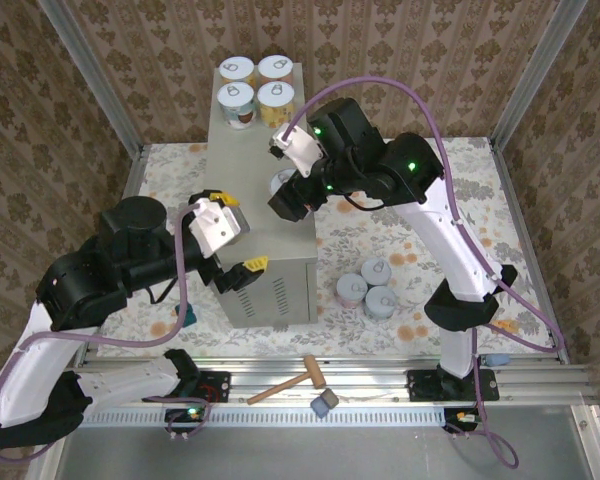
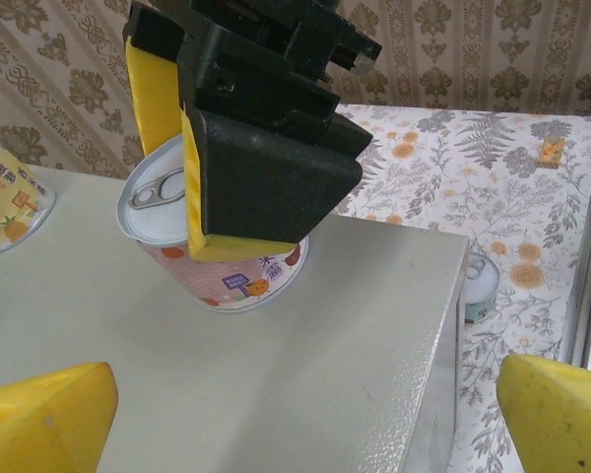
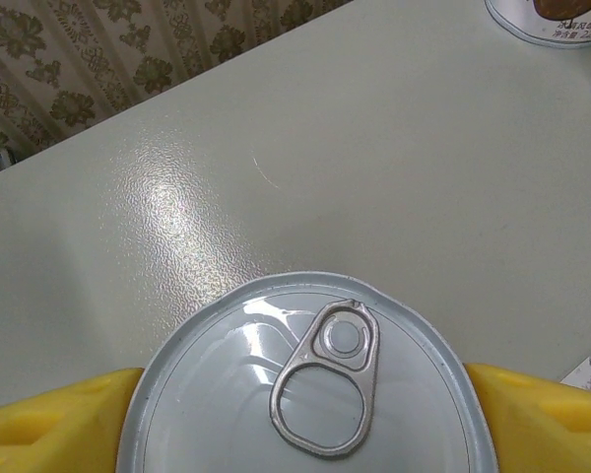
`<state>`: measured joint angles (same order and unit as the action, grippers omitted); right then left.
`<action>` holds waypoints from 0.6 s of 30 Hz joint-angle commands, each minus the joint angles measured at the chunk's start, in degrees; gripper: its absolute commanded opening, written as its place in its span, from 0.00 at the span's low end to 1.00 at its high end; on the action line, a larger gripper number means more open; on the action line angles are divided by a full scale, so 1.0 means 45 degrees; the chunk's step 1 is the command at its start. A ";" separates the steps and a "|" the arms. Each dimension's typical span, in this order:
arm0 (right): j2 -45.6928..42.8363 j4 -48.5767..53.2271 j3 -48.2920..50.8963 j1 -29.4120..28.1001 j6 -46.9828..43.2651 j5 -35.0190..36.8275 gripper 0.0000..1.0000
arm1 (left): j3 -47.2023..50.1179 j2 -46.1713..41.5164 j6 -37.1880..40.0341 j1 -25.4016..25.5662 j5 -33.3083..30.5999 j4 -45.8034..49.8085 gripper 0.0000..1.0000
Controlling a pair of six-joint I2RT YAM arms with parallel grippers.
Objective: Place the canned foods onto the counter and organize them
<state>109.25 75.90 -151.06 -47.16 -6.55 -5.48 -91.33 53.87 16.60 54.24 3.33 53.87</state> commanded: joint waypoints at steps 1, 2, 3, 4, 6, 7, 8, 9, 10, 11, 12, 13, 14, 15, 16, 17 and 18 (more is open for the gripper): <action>0.0182 -0.0531 -0.0317 -0.0063 -0.0157 0.0059 0.79 | 0.0145 -0.0104 0.0188 -0.0081 -0.0222 -0.0331 1.00; 0.0204 -0.0611 -0.0312 -0.0057 -0.0150 -0.0027 0.79 | 0.0184 -0.0083 0.0159 -0.0099 -0.0241 -0.0415 1.00; 0.0238 -0.0696 -0.0314 -0.0061 -0.0120 -0.0090 0.79 | 0.0198 -0.0085 0.0140 -0.0099 -0.0289 -0.0526 1.00; 0.0234 -0.0767 -0.0309 -0.0053 -0.0093 -0.0092 0.79 | 0.0222 -0.0095 0.0093 -0.0100 -0.0310 -0.0612 1.00; 0.0212 -0.0946 -0.0297 -0.0064 -0.0012 0.0036 0.84 | 0.0334 -0.0074 -0.0064 -0.0082 -0.0277 -0.0949 1.00; 0.0161 -0.1014 -0.0288 -0.0065 0.0036 0.0109 0.87 | 0.0391 -0.0066 -0.0145 -0.0101 -0.0236 -0.1097 1.00; 0.0081 -0.1137 -0.0253 -0.0056 0.0068 0.0221 0.90 | 0.0463 -0.0038 -0.0238 -0.0119 -0.0167 -0.1304 1.00; -0.0021 -0.1274 -0.0179 -0.0041 0.0104 0.0347 0.93 | 0.0542 -0.0003 -0.0316 -0.0135 -0.0103 -0.1498 1.00; -0.0158 -0.1386 -0.0078 -0.0050 0.0138 0.0436 0.95 | 0.0603 0.0055 -0.0392 -0.0137 -0.0076 -0.1671 1.00; -0.0373 -0.1549 0.0116 -0.0030 0.0170 0.0505 0.97 | 0.0645 0.0114 -0.0460 -0.0138 -0.0039 -0.1819 1.00; -0.0626 -0.1759 0.0406 -0.0012 0.0200 0.0615 0.99 | 0.0666 0.0199 -0.0520 -0.0158 -0.0018 -0.1968 1.00; -0.0898 -0.1948 0.0722 -0.0019 0.0224 0.0720 1.00 | 0.0722 0.0244 -0.0577 -0.0155 0.0004 -0.2123 1.00; -0.1272 -0.2197 0.1197 -0.0009 0.0248 0.0806 1.00 | 0.0794 0.0305 -0.0644 -0.0177 0.0038 -0.2309 1.00; -0.1710 -0.2474 0.1779 0.0008 0.0272 0.0938 1.00 | 0.0853 0.0376 -0.0723 -0.0211 0.0102 -0.2495 1.00; -0.2090 -0.2724 0.2318 0.0026 0.0282 0.1070 1.00 | 0.0912 0.0438 -0.0829 -0.0261 0.0164 -0.2656 1.00; -0.2567 -0.3036 0.2991 0.0043 0.0317 0.1265 1.00 | 0.0971 0.0524 -0.0951 -0.0349 0.0295 -0.2832 1.00; -0.3064 -0.3334 0.3682 0.0050 0.0350 0.1549 1.00 | 0.1011 0.0655 -0.1088 -0.0465 0.0446 -0.3008 1.00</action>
<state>102.00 65.87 -139.24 -47.13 -5.65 -2.35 -87.59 55.94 14.59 53.25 3.49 44.86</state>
